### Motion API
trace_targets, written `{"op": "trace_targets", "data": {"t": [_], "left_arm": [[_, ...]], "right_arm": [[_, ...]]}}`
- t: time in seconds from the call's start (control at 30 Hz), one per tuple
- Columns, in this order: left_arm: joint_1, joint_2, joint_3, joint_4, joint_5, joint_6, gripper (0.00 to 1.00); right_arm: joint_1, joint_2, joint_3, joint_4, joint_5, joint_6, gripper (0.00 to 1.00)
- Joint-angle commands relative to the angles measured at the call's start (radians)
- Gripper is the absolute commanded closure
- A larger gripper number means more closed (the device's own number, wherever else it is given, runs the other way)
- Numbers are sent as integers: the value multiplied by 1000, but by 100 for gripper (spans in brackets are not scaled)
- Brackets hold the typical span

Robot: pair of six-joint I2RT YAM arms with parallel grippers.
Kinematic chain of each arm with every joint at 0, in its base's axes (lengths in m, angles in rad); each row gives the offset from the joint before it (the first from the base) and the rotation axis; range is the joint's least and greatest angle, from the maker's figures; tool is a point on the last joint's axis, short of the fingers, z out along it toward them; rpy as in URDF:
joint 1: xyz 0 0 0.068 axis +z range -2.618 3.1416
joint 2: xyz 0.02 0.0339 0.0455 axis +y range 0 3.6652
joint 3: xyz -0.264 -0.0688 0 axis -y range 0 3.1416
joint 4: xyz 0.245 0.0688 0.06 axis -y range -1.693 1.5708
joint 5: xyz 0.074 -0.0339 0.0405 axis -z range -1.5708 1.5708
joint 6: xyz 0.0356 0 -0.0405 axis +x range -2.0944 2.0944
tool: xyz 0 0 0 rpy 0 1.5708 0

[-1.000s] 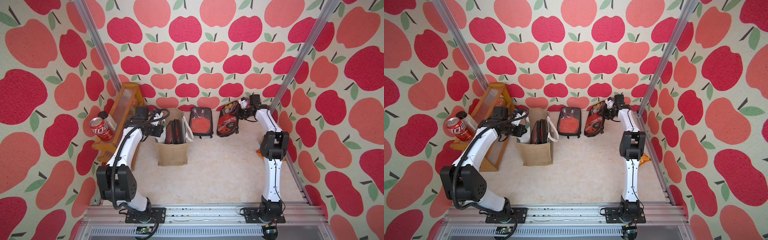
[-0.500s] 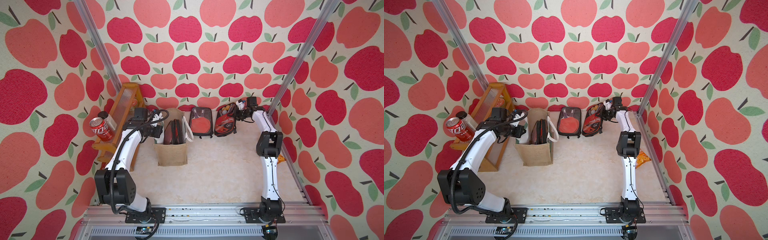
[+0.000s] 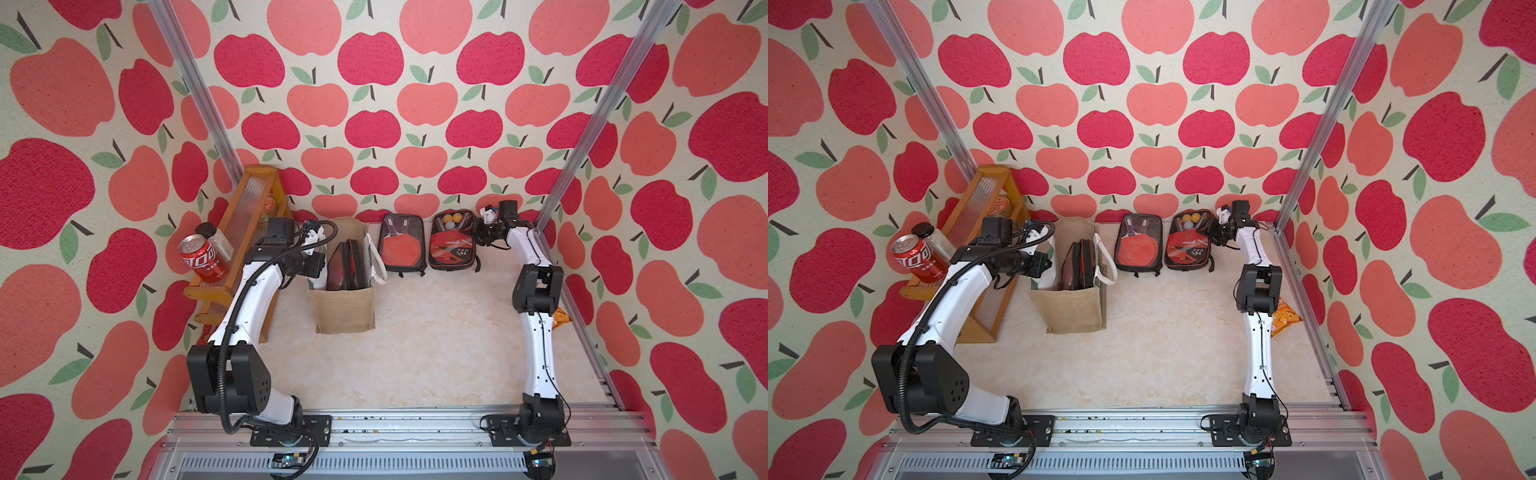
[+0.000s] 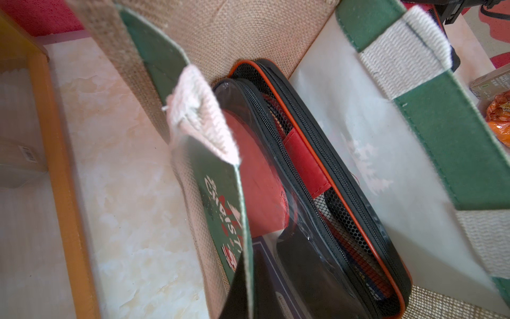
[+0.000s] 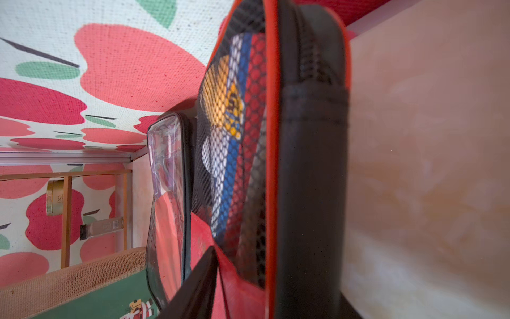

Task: Remove the ping pong set from the canvas bag
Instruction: Place the ping pong set at the center of the board.

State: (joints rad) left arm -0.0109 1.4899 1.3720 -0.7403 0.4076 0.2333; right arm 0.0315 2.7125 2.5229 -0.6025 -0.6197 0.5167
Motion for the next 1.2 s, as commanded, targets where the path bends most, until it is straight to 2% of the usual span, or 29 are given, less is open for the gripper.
{"op": "trace_targets", "data": {"t": [0.0, 0.3, 0.9, 1.17], "left_arm": [[-5, -28, -13, -20, -2, -6, 100], [-20, -13, -4, -23, -4, -2, 100], [-27, -6, -2, -22, -10, 1, 100], [-32, 2, 4, -23, -8, 3, 100]], "right_arm": [[-1, 7, 57, 49, -6, 44, 49], [1, 33, 123, 26, 30, 72, 35], [-1, 18, 130, 4, 28, 57, 34], [55, -79, 96, -111, 120, -51, 34]]}}
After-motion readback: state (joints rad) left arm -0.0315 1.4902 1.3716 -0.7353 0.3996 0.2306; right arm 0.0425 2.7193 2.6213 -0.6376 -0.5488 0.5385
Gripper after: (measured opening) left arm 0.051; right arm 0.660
